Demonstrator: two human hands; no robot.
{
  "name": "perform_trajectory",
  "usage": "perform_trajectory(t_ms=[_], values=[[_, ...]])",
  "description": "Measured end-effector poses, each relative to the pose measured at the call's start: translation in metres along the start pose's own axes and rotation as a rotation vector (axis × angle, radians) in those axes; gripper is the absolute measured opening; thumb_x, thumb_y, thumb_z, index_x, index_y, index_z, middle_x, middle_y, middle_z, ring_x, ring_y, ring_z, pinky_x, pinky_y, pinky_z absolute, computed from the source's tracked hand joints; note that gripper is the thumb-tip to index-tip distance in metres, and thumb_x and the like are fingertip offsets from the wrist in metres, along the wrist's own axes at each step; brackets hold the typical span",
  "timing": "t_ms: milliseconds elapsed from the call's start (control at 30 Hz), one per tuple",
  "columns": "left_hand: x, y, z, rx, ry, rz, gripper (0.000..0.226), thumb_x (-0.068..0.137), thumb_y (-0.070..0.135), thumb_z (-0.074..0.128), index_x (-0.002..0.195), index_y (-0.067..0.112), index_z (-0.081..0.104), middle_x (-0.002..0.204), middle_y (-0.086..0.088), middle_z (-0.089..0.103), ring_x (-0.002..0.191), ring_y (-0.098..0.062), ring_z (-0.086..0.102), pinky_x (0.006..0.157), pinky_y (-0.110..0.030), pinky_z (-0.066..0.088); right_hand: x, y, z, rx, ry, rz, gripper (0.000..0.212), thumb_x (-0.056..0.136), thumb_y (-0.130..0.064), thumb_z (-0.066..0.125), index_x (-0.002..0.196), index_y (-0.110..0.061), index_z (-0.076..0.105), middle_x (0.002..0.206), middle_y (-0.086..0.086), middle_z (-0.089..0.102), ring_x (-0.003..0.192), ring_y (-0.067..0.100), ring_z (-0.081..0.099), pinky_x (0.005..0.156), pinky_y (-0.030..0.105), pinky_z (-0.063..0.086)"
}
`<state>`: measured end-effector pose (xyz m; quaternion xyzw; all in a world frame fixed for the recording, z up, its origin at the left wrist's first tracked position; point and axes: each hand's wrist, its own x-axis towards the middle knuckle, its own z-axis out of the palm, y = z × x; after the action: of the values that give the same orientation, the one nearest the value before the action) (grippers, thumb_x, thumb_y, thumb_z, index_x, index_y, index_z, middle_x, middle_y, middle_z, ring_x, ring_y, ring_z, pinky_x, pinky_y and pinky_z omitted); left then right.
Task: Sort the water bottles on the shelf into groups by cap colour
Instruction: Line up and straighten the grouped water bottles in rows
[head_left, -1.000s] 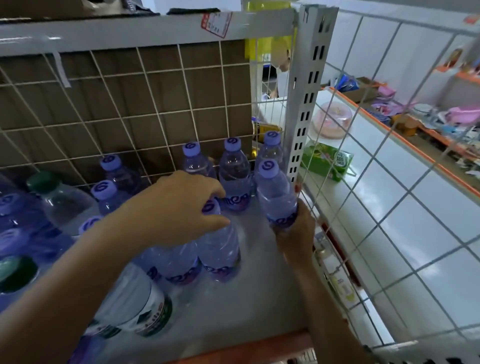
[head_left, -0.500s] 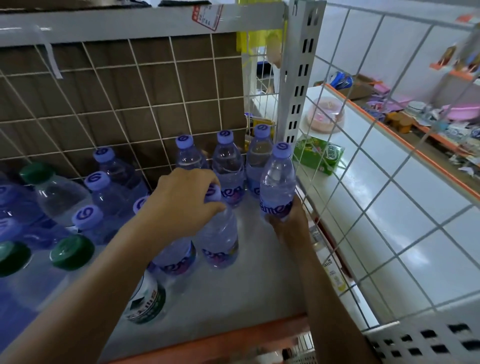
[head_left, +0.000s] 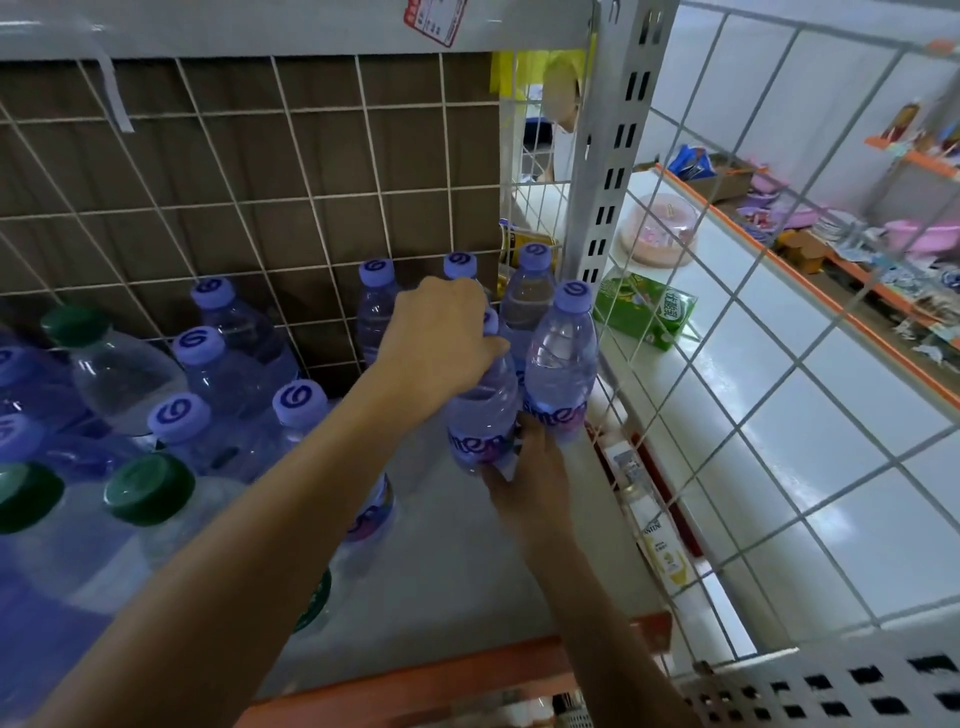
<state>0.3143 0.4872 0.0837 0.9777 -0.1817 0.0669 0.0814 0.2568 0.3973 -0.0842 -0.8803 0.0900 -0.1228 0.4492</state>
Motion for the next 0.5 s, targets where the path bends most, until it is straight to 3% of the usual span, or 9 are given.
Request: perform_trajectory(t_ms=[100, 167, 333, 500], values=[[0.002, -0.001, 0.006, 0.011, 0.061, -0.017, 0.035, 0.090, 0.044, 0.055, 0.092, 0.009, 0.051, 0.087, -0.007, 0.055, 0.087, -0.026, 0.051, 0.068, -0.032, 0.033, 0.004, -0.001, 0.003, -0.032, 0.050, 0.050, 0.050, 0.083, -0.012, 0.065, 0.127, -0.008, 0.042, 0.127, 0.008, 0.053, 0.114, 0.027, 0.052, 0.087, 0.032, 0.042], [0.003, -0.004, 0.008, 0.011, 0.076, -0.039, 0.045, 0.091, 0.046, 0.052, 0.111, 0.006, 0.051, 0.105, -0.013, 0.059, 0.102, -0.030, 0.052, 0.074, -0.034, 0.035, 0.006, -0.001, 0.004, -0.039, 0.079, 0.042, 0.041, 0.084, -0.010, 0.063, 0.120, -0.005, 0.044, 0.123, 0.011, 0.054, 0.110, 0.030, 0.053, 0.082, 0.033, 0.042], [0.008, -0.006, 0.011, -0.020, 0.092, -0.043, 0.044, 0.090, 0.046, 0.053, 0.111, 0.008, 0.052, 0.110, -0.014, 0.060, 0.103, -0.029, 0.053, 0.072, -0.031, 0.031, 0.009, -0.003, 0.009, -0.043, 0.113, 0.016, 0.040, 0.081, -0.009, 0.067, 0.114, -0.001, 0.046, 0.120, 0.014, 0.052, 0.110, 0.031, 0.050, 0.079, 0.029, 0.038], [0.003, -0.006, 0.011, -0.022, 0.074, -0.052, 0.043, 0.091, 0.045, 0.052, 0.113, 0.008, 0.049, 0.109, -0.012, 0.061, 0.103, -0.029, 0.053, 0.071, -0.031, 0.031, 0.004, -0.003, 0.016, -0.046, 0.169, 0.026, 0.040, 0.079, -0.007, 0.068, 0.112, -0.001, 0.047, 0.115, 0.015, 0.054, 0.105, 0.032, 0.053, 0.079, 0.035, 0.044]])
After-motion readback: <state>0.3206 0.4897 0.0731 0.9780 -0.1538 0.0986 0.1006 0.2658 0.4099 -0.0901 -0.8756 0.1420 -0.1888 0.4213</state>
